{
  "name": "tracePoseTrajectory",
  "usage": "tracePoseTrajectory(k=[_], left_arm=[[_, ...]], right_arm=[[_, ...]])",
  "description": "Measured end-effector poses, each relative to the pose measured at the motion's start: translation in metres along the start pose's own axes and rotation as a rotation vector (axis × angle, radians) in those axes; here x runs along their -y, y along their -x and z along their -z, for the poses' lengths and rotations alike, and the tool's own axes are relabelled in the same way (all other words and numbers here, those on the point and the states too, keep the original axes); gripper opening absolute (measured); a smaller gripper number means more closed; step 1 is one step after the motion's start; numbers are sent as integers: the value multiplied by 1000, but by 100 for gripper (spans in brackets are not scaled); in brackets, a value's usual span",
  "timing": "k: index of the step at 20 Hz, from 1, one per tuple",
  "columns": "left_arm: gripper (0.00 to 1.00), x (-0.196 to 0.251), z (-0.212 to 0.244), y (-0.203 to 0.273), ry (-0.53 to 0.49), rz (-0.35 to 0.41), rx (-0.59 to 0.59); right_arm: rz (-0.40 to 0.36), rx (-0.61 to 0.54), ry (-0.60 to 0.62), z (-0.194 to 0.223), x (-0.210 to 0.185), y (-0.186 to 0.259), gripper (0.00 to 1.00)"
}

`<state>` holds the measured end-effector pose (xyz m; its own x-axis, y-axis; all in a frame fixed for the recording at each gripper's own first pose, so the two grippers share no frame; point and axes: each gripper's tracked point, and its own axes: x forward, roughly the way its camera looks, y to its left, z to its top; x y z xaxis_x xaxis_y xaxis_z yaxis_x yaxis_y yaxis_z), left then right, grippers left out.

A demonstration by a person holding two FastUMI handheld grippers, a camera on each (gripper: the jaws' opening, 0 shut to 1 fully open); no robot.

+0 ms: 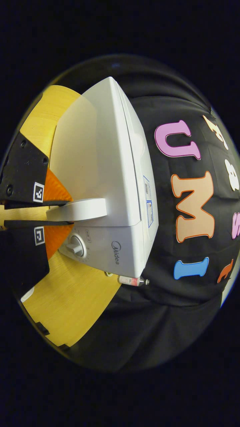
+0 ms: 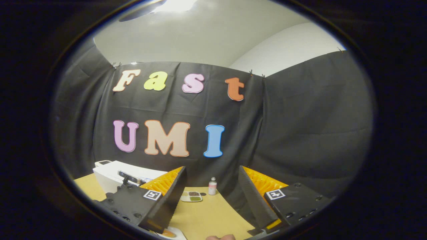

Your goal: Open the microwave oven with the left hand, put the food in, and close the microwave oven.

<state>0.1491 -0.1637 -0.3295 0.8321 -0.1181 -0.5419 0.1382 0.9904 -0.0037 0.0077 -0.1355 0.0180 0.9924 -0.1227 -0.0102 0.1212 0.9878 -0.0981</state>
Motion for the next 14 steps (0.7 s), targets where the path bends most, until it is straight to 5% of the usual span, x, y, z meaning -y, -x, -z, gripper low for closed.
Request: tracePoseTrajectory(k=[10, 14], left_arm=[[7, 0, 4, 7, 19, 76, -54], [8, -3, 26, 57, 5, 104, -13]], right_arm=[[-14, 17, -3, -1, -3, -6, 96], [-24, 4, -16, 6, -10, -12, 96]])
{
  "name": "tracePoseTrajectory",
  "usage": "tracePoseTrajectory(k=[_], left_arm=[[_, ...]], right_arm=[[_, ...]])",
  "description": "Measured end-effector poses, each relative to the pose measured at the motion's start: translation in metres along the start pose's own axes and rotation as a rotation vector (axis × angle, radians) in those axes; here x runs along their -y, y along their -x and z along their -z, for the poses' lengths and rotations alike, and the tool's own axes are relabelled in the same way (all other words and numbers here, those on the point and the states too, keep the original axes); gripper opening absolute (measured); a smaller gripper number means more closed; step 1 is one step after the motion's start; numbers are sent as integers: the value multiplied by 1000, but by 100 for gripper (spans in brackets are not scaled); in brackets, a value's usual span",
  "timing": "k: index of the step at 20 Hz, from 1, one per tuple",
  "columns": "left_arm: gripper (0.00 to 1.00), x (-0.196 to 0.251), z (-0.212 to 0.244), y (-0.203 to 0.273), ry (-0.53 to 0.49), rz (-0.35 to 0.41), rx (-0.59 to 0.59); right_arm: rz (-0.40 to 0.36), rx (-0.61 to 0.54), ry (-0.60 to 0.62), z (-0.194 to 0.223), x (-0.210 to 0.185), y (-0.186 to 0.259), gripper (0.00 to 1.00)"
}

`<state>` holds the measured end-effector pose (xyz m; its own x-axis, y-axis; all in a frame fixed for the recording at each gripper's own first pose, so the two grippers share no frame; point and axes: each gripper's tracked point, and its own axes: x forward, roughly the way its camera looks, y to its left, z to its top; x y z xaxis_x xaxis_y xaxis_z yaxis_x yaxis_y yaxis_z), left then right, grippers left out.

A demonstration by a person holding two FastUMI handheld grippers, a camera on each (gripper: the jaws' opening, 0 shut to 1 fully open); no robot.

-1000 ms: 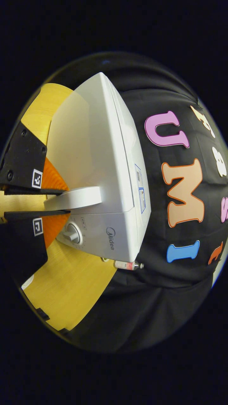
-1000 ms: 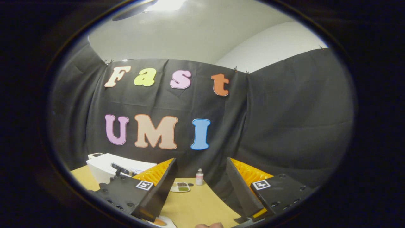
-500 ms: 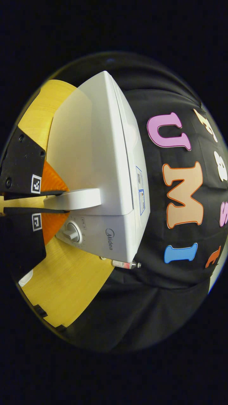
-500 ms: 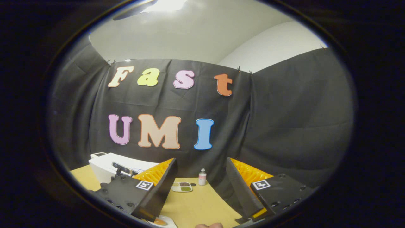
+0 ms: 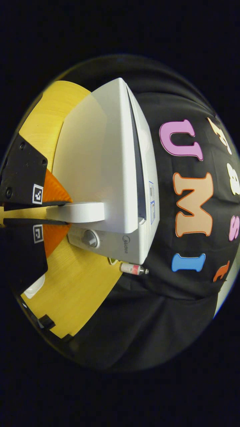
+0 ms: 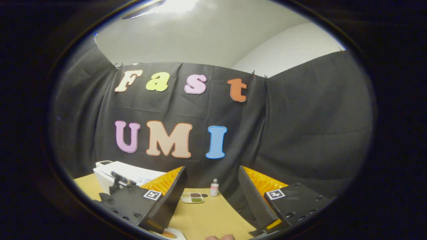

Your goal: Open the microwave oven with the left hand, put the food in, and close the microwave oven.

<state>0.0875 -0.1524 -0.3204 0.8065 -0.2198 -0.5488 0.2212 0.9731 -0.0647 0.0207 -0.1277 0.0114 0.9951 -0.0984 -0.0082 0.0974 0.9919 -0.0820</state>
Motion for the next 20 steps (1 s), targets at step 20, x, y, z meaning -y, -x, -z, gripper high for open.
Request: tracePoseTrajectory(k=[20], left_arm=[[6, -189, 121, 237, 252, -312, -13]], right_arm=[[-323, -368, -69, 173, -153, 9, 96]])
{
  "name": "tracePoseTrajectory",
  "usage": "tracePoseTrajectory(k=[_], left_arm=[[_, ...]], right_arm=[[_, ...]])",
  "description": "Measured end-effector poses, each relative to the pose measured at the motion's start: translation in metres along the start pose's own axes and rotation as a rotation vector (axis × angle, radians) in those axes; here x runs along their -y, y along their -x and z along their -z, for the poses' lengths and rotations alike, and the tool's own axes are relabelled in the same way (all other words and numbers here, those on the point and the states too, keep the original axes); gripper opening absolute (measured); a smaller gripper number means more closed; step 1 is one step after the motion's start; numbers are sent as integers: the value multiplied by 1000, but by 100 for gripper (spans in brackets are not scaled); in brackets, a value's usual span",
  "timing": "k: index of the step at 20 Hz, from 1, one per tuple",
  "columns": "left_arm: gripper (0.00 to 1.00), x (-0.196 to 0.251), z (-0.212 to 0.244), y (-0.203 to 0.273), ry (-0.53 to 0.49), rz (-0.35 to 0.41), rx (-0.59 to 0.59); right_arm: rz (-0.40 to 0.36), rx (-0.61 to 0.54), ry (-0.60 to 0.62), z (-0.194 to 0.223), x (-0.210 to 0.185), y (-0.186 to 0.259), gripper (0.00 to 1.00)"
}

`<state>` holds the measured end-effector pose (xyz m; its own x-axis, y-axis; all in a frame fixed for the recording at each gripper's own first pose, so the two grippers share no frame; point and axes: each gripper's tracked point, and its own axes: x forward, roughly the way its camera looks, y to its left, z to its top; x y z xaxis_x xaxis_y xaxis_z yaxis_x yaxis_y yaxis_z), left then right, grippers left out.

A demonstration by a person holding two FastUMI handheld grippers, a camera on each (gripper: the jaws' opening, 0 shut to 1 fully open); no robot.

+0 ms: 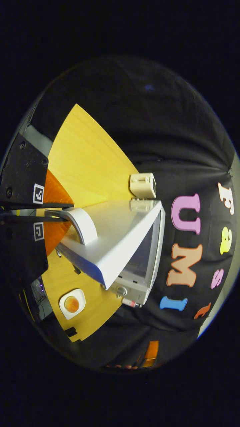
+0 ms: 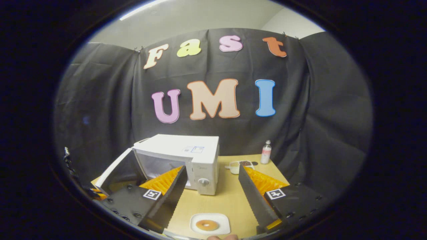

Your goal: Open the microwave oven with the left hand, put the food in, and close the microwave oven.

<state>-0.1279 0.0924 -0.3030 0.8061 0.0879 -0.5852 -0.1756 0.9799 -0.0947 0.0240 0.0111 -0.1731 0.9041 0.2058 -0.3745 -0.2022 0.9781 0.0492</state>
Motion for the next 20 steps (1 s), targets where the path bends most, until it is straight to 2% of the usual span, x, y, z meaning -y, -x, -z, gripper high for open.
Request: tracePoseTrajectory(k=[1, 3, 9, 11, 13, 15, 17, 19, 20], left_arm=[[6, -15, -1, 1, 19, -15, 8], [4, -27, -4, 5, 73, 6, 33], [4, -32, -4, 2, 38, 35, 43], [8, -35, -4, 5, 57, 37, 46], [27, -42, 0, 3, 70, 28, 32], [64, -49, 0, 4, 67, 17, 30], [72, -50, -1, 4, 70, 14, 31], [69, -48, 0, 2, 67, 16, 29], [75, -48, 0, 2, 62, 17, 31]], right_arm=[[0, -20, 6, 17, -5, 0, 96], [0, -69, 23, 57, -12, 0, 96], [-11, -234, 102, 173, -27, -6, 97], [-9, -300, 104, 205, -27, -11, 98], [-9, -337, 87, 223, -29, -15, 98], [-4, -363, 90, 237, -30, -17, 98], [-1, -391, 105, 253, -31, -18, 98], [11, -415, 123, 266, -28, -21, 98], [21, -435, 127, 273, -26, -22, 98]])
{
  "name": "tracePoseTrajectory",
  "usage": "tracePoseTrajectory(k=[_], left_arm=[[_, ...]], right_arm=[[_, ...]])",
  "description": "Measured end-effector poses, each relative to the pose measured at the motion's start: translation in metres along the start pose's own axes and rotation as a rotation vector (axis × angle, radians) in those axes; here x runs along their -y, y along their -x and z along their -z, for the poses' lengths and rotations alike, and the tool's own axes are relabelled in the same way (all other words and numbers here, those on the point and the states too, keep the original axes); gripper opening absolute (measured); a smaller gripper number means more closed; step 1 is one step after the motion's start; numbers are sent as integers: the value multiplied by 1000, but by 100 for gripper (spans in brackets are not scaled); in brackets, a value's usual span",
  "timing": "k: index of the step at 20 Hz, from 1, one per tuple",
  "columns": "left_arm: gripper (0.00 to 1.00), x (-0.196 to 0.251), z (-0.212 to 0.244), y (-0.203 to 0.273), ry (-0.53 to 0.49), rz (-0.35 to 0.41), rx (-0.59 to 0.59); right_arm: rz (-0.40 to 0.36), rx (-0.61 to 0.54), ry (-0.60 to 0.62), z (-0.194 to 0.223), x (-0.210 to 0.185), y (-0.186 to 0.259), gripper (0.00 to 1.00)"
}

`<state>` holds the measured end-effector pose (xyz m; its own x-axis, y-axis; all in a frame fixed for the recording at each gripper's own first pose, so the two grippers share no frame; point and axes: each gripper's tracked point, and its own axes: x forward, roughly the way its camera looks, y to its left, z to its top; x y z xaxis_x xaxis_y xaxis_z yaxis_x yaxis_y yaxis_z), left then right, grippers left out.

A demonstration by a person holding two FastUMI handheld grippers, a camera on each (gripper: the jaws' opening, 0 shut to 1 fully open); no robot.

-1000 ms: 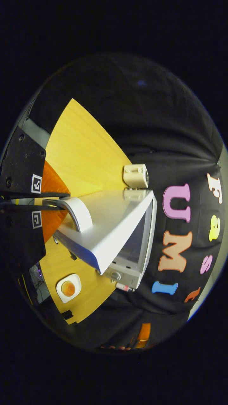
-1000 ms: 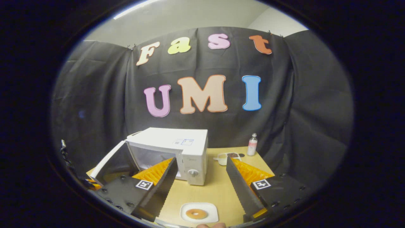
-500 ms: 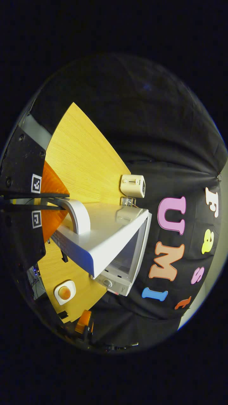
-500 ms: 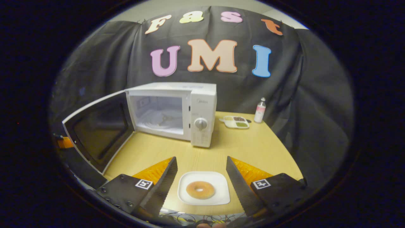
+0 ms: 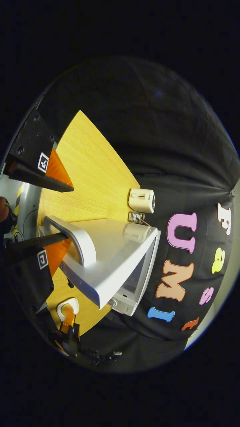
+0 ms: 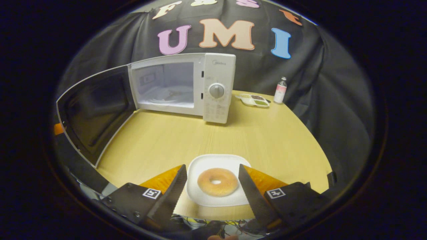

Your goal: Open the microwave oven with the left hand, put the food in, and close the microwave oven.

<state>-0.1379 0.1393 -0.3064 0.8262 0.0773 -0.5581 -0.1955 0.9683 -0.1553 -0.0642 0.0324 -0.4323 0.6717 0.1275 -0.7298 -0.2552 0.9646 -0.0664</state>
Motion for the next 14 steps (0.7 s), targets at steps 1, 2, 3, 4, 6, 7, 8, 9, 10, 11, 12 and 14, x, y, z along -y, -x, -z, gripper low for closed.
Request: tracePoseTrajectory(k=[1, 2, 3, 4, 6, 7, 8, 9, 10, 11, 12, 14], left_arm=[[69, 0, 0, 0, -5, 1, -3], [69, 0, 0, -1, -6, 1, -2], [69, 0, 0, -1, -3, -1, -3], [70, -1, 1, 0, 2, -6, -4], [78, -1, 2, -1, 20, -7, -9], [83, -1, 3, -1, 28, -7, -12], [89, -2, 4, -1, 31, -8, -10], [90, -2, 3, -2, 30, -10, -9], [90, -2, 3, -2, 29, -11, -10], [90, -2, 3, -1, 28, -11, -11], [90, -2, 3, -3, 27, -13, -11], [90, -2, 4, -2, 23, -15, -12]], right_arm=[[10, -18, -3, 6, 3, -3, 98], [24, -30, -9, 11, 6, -7, 98], [41, -46, -14, 16, 8, -8, 98], [49, -61, -25, 20, 10, -10, 98], [51, -96, -46, 30, 11, -17, 98], [48, -106, -52, 33, 11, -20, 98], [44, -114, -58, 35, 10, -23, 99], [41, -127, -62, 39, 9, -24, 98], [38, -142, -63, 43, 7, -26, 99], [37, -156, -58, 47, 6, -27, 98], [27, -160, -58, 48, 4, -27, 99], [26, -155, -66, 47, 3, -29, 94]])
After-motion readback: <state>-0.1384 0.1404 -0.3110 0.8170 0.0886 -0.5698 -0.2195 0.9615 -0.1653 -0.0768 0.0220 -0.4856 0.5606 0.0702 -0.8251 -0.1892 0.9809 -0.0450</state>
